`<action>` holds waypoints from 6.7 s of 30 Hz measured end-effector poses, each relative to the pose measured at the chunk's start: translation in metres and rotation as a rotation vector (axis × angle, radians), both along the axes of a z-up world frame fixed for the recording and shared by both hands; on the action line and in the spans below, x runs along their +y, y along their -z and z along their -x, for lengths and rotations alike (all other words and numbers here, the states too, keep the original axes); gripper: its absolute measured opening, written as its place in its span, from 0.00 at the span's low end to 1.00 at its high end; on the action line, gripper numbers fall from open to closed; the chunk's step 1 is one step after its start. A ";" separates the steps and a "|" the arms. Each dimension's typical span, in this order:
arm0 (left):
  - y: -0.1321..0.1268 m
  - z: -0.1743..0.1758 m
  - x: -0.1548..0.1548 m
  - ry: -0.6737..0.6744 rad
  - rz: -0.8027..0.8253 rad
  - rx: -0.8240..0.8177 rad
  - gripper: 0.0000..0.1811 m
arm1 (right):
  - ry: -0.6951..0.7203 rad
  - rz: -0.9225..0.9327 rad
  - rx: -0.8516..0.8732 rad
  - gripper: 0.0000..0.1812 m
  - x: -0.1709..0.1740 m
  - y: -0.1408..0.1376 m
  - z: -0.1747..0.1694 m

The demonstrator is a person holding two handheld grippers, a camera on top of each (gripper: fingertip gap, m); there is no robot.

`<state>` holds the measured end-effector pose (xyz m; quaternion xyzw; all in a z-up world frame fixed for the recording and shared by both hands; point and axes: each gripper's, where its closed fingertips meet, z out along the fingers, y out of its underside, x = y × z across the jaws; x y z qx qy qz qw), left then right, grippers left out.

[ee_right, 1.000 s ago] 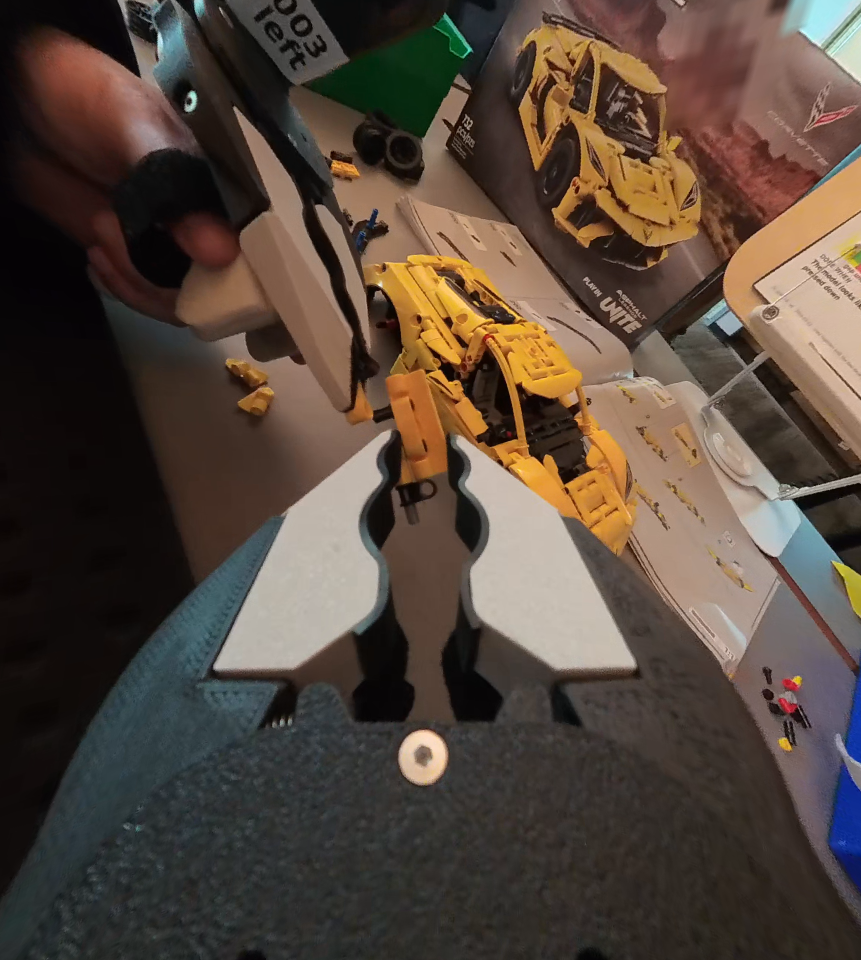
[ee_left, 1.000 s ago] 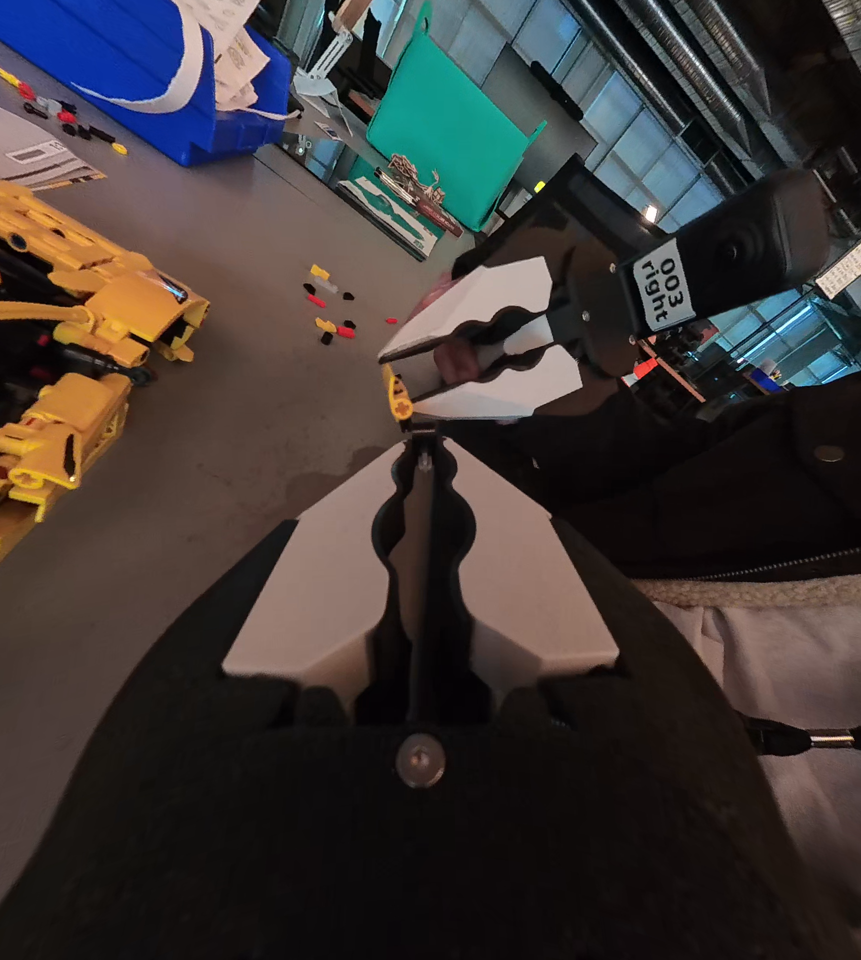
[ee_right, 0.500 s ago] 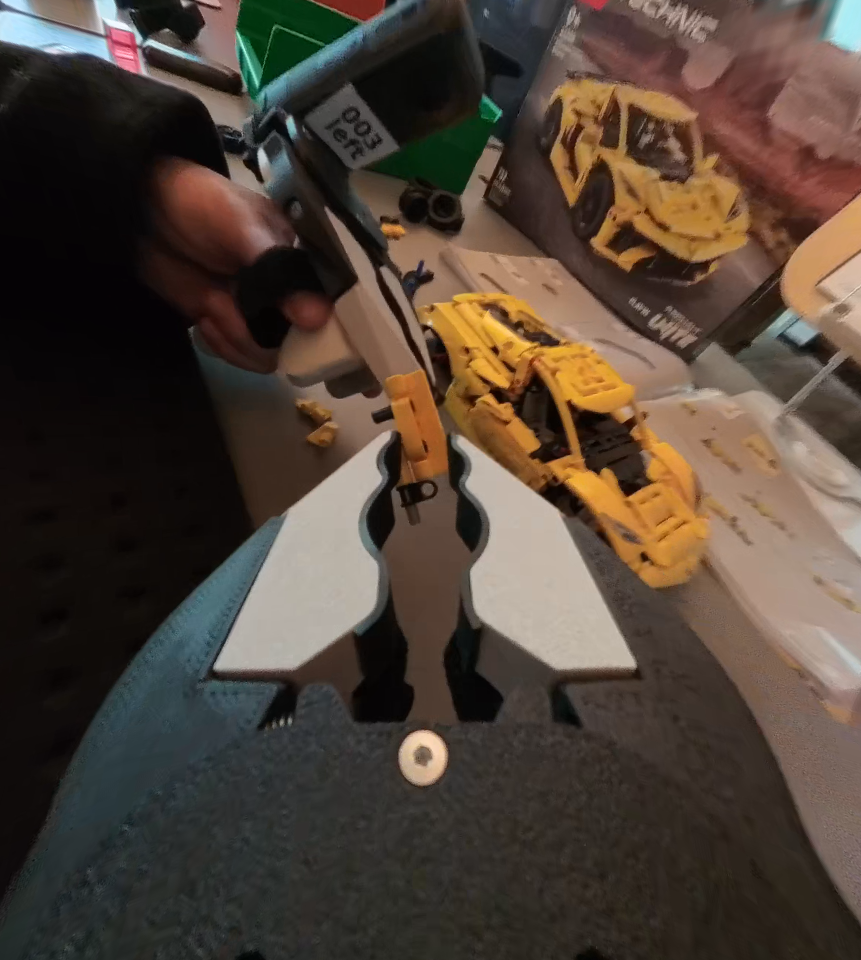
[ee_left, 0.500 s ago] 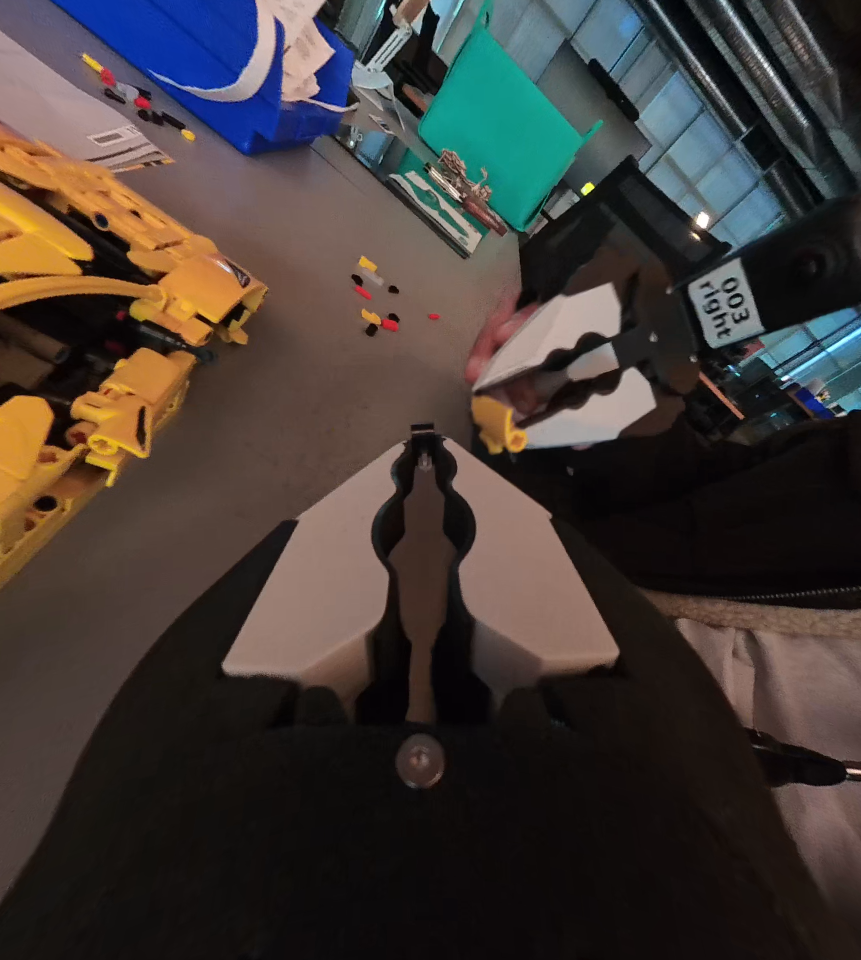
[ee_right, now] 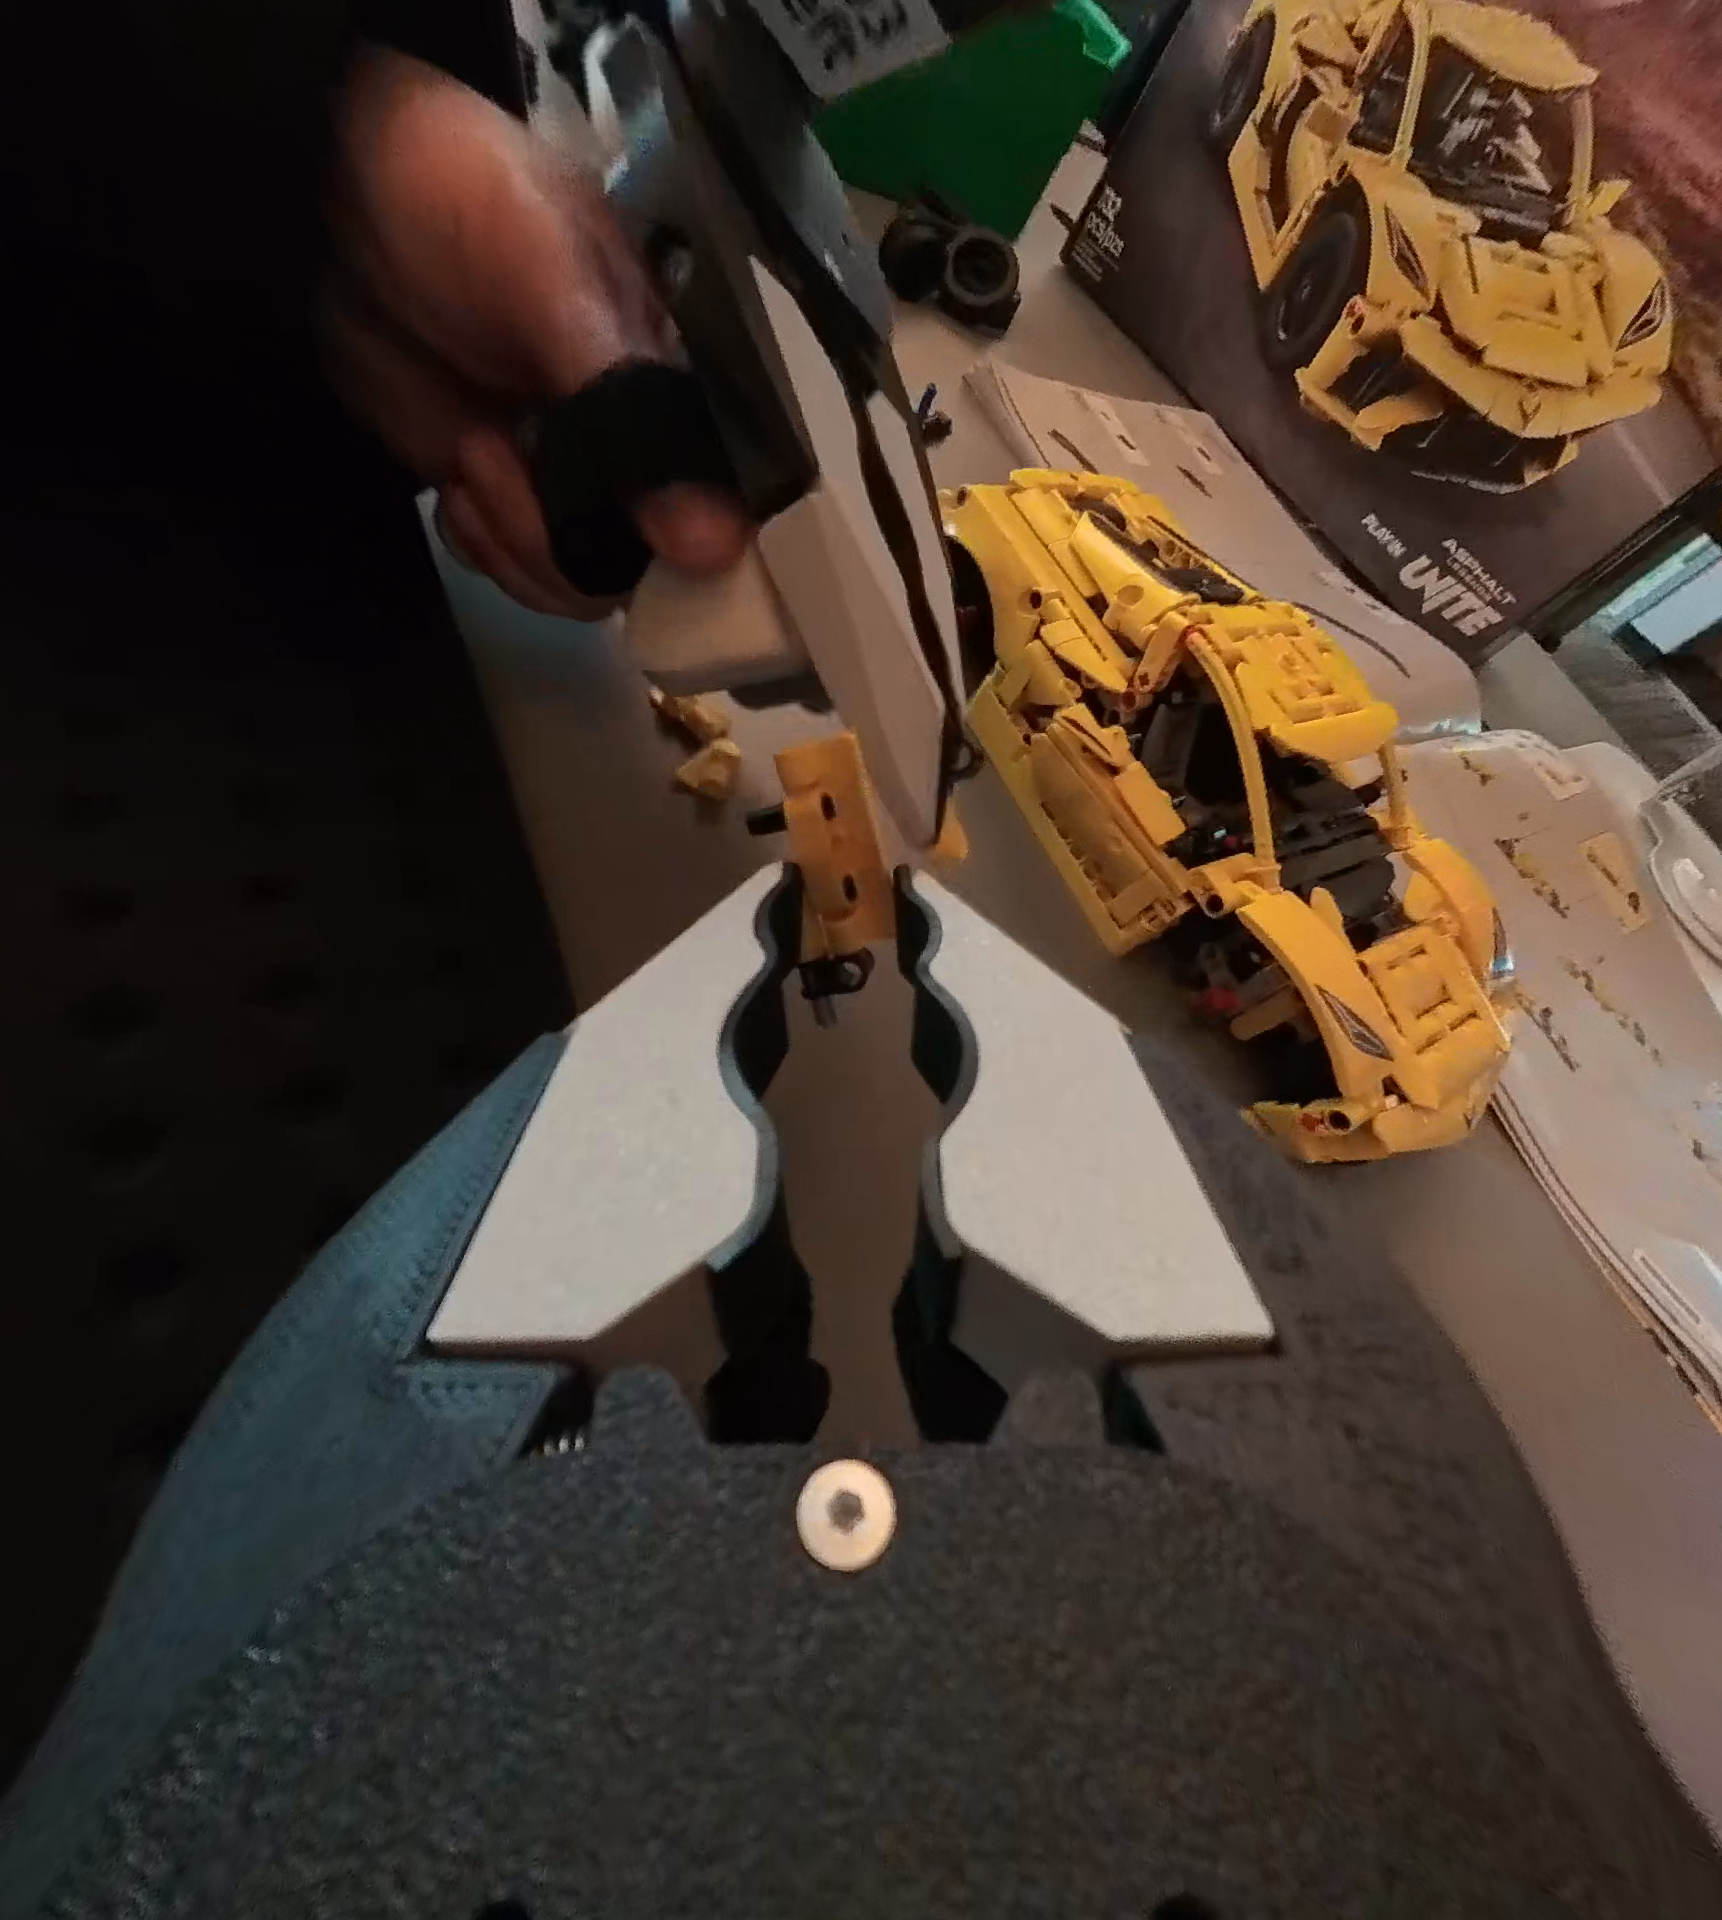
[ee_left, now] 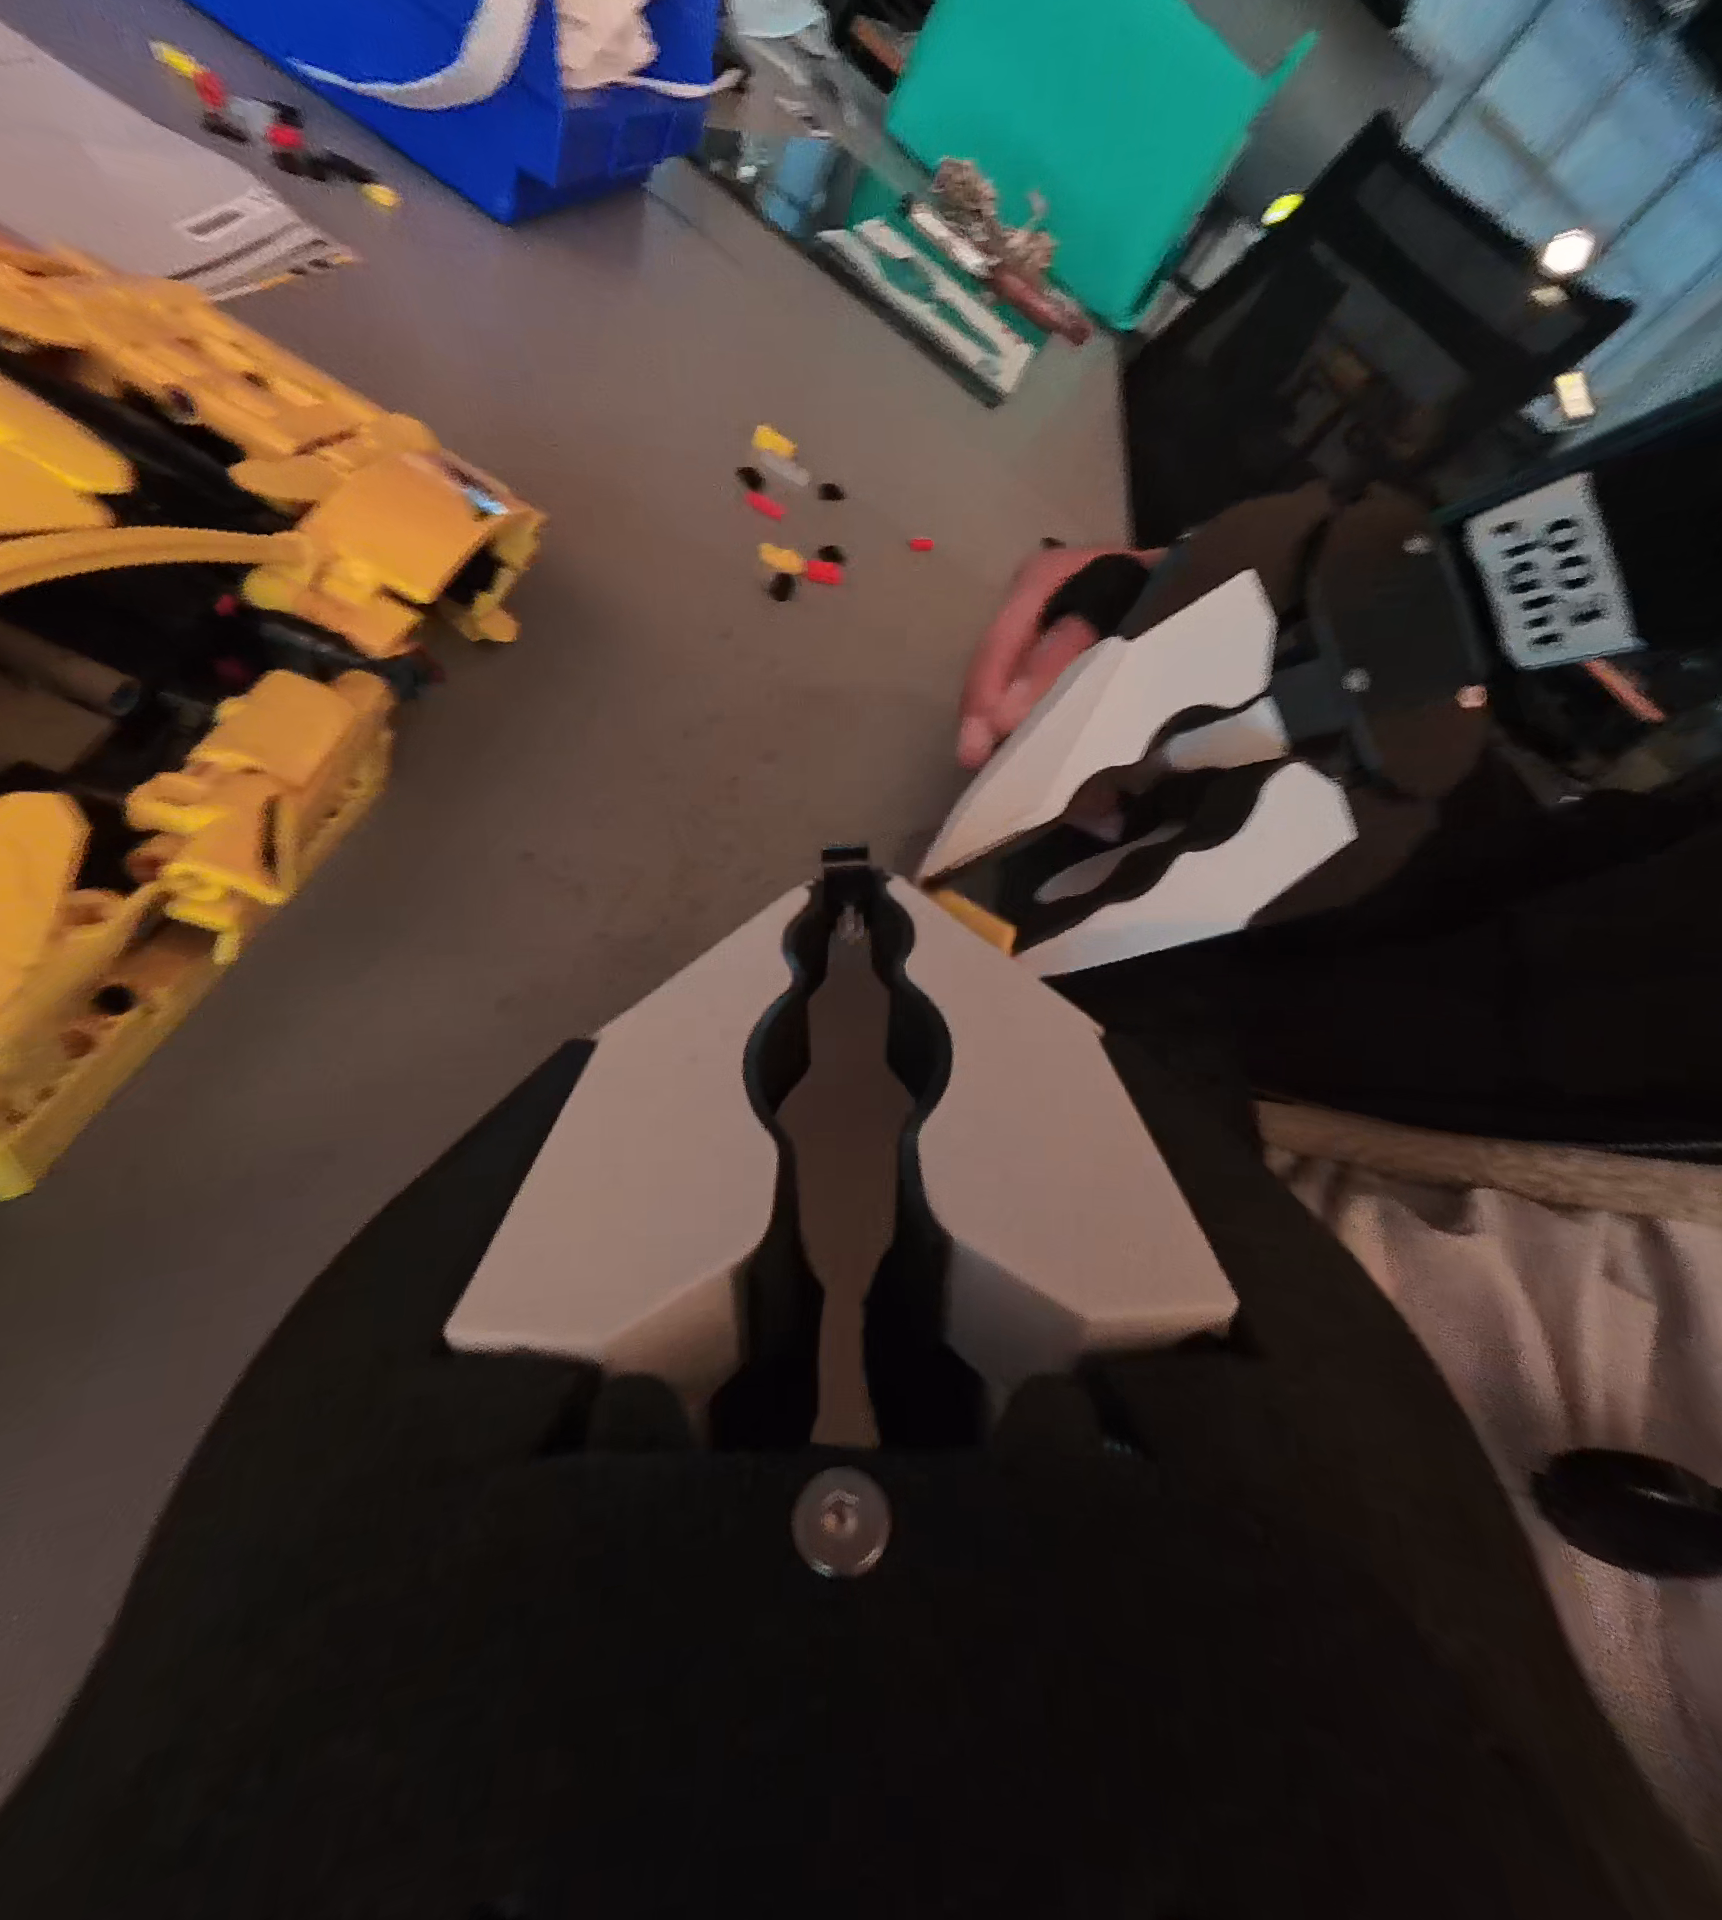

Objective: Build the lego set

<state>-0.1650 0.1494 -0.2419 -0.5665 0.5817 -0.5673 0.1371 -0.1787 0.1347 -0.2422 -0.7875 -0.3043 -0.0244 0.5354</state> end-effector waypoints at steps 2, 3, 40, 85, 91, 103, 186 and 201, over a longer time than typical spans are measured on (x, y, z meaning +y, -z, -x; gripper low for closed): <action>0.009 0.001 0.002 0.001 -0.058 0.031 0.04 | 0.057 -0.002 -0.085 0.10 0.002 0.004 -0.012; 0.010 0.002 -0.004 0.029 -0.067 0.031 0.04 | 0.092 -0.020 -0.160 0.10 0.004 0.006 -0.018; 0.006 0.004 -0.030 0.126 -0.210 -0.041 0.04 | -0.134 0.079 0.332 0.04 -0.009 -0.023 -0.002; 0.010 0.020 -0.055 0.302 -0.308 -0.081 0.04 | -0.309 0.777 -0.056 0.04 -0.038 0.027 0.004; 0.023 0.019 -0.051 0.293 -0.356 -0.029 0.04 | -0.298 0.754 0.104 0.04 -0.037 0.034 -0.001; 0.034 0.020 -0.048 0.295 -0.391 0.017 0.04 | -0.344 0.506 0.455 0.06 -0.029 0.009 0.007; 0.031 0.035 -0.029 0.279 -0.340 0.035 0.04 | 0.001 0.497 0.396 0.13 -0.005 0.032 0.028; 0.029 0.032 -0.017 0.223 -0.334 0.036 0.04 | 0.034 0.425 0.419 0.07 -0.004 0.025 0.011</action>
